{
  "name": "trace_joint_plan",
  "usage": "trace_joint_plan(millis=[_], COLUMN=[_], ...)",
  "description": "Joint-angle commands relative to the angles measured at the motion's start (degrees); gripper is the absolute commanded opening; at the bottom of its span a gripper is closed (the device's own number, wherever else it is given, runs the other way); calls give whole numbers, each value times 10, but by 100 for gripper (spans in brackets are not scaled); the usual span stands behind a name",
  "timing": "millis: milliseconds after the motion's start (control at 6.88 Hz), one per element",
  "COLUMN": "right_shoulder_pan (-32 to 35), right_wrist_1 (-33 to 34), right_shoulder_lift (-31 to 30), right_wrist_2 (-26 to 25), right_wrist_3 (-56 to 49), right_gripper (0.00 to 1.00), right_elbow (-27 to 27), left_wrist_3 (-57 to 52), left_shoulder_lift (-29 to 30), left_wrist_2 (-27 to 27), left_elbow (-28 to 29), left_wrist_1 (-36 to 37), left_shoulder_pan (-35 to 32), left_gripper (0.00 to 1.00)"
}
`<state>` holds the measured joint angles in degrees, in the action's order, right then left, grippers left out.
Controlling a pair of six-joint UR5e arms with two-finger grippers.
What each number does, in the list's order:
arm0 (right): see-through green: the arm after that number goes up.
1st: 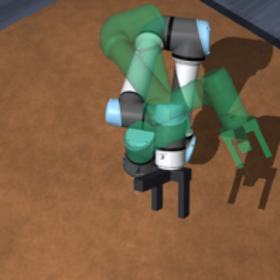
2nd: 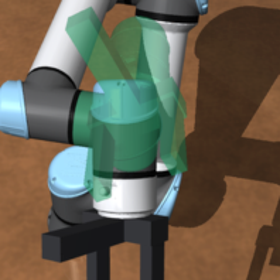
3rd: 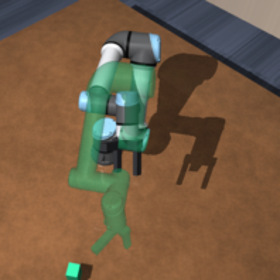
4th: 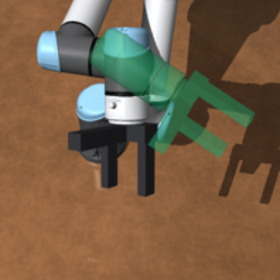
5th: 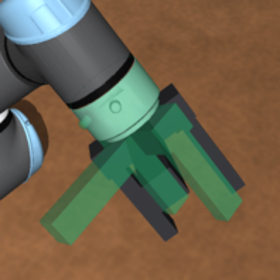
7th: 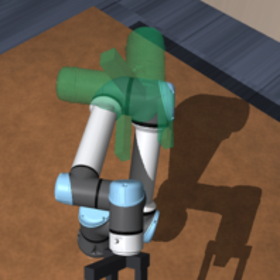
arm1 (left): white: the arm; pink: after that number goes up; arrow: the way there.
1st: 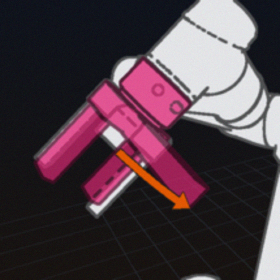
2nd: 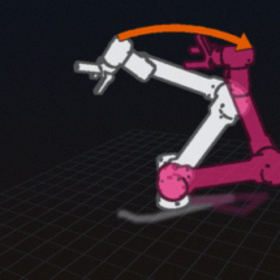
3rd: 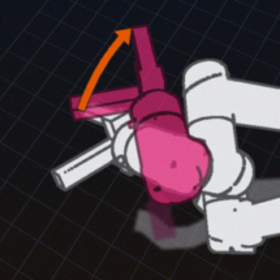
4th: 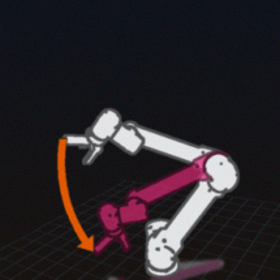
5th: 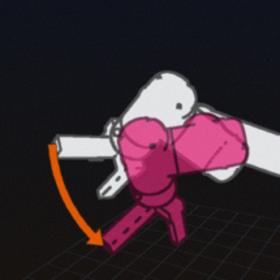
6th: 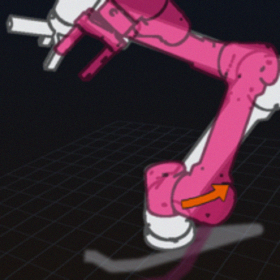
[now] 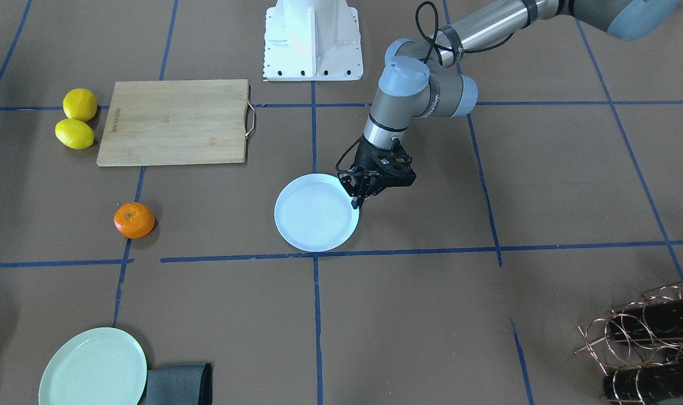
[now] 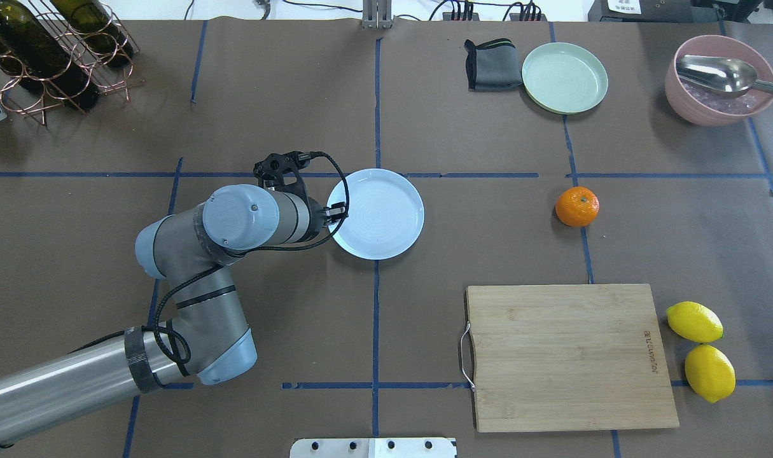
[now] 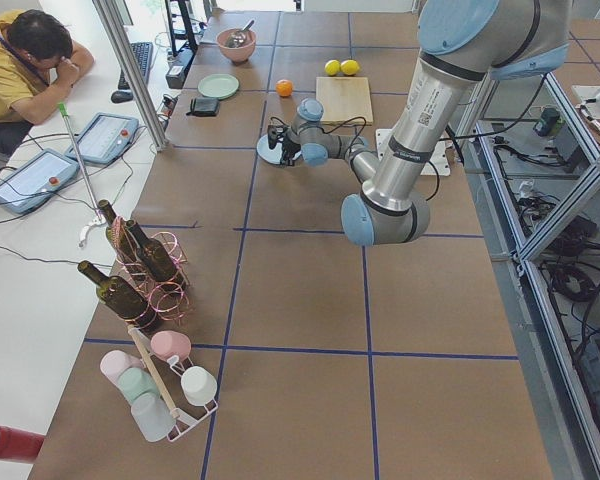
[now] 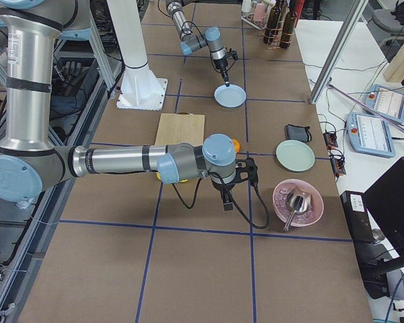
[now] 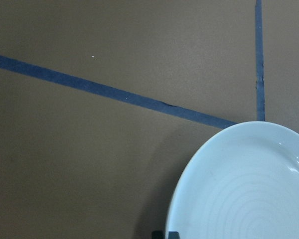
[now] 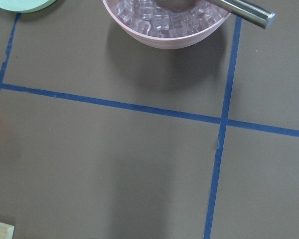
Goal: Pick orange to plate
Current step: 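Slide the light blue plate with the left gripper toward the table center, then release the plate and withdraw the left arm toward its rest pose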
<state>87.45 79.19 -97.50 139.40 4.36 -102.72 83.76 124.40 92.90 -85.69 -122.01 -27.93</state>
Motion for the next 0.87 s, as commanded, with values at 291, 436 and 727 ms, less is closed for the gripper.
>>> trace_joint_plan(millis=[291, 436, 727], right_shoulder_pan=[0, -1, -21], right_wrist_1=[-7, -10, -9], right_shoulder_lift=[6, 6, 31], right_wrist_2=[2, 1, 22], right_wrist_3=[0, -1, 3], right_gripper=[100, 100, 100], right_elbow=[-29, -38, -44], left_wrist_3=[-319, -389, -614], left_shoulder_lift=[-91, -139, -235], left_wrist_2=[135, 183, 282], left_elbow=[-219, -243, -238], left_wrist_1=[205, 213, 215], left_shoulder_pan=[-138, -204, -366], left_gripper=[100, 100, 100])
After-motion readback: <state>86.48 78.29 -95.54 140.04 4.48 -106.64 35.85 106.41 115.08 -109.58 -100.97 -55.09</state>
